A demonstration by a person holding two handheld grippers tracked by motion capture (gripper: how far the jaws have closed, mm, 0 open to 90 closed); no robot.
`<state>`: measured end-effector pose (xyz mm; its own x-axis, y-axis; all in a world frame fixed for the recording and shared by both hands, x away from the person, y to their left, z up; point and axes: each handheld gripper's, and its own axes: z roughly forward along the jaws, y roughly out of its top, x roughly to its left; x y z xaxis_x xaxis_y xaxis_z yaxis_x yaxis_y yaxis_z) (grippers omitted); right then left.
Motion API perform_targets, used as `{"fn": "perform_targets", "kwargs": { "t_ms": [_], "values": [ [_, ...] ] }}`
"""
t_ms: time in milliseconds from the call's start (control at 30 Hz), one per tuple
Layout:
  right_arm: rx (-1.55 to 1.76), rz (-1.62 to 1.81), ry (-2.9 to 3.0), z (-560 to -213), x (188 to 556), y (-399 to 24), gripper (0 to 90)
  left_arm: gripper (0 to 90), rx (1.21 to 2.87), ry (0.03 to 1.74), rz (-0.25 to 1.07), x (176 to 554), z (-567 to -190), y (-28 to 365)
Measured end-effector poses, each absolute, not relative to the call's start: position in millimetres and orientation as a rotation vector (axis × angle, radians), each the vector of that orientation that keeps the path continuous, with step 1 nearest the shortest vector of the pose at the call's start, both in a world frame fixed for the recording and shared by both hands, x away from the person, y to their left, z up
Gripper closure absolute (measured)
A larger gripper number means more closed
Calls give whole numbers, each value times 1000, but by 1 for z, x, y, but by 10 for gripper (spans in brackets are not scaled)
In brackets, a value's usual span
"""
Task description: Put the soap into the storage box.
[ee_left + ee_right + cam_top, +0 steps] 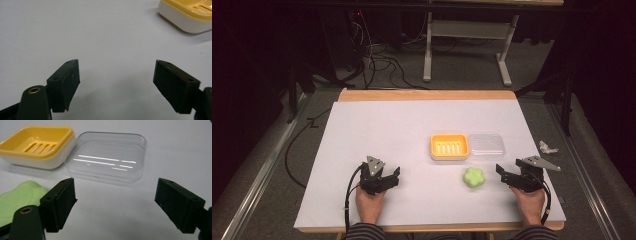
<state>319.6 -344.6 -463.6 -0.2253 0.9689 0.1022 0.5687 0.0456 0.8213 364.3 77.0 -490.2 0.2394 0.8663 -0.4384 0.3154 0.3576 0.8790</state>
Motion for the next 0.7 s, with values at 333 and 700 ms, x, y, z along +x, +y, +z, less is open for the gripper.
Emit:
{"fn": "perform_targets", "kwargs": {
  "t_ms": [333, 700],
  "values": [
    [1445, 1065, 1927, -459, 306, -324, 272, 216, 1204, 1320, 540, 364, -490, 77],
    [1372, 1077, 2046, -454, 299, -301, 273, 213, 1204, 1321, 541, 364, -490, 77]
  ]
}}
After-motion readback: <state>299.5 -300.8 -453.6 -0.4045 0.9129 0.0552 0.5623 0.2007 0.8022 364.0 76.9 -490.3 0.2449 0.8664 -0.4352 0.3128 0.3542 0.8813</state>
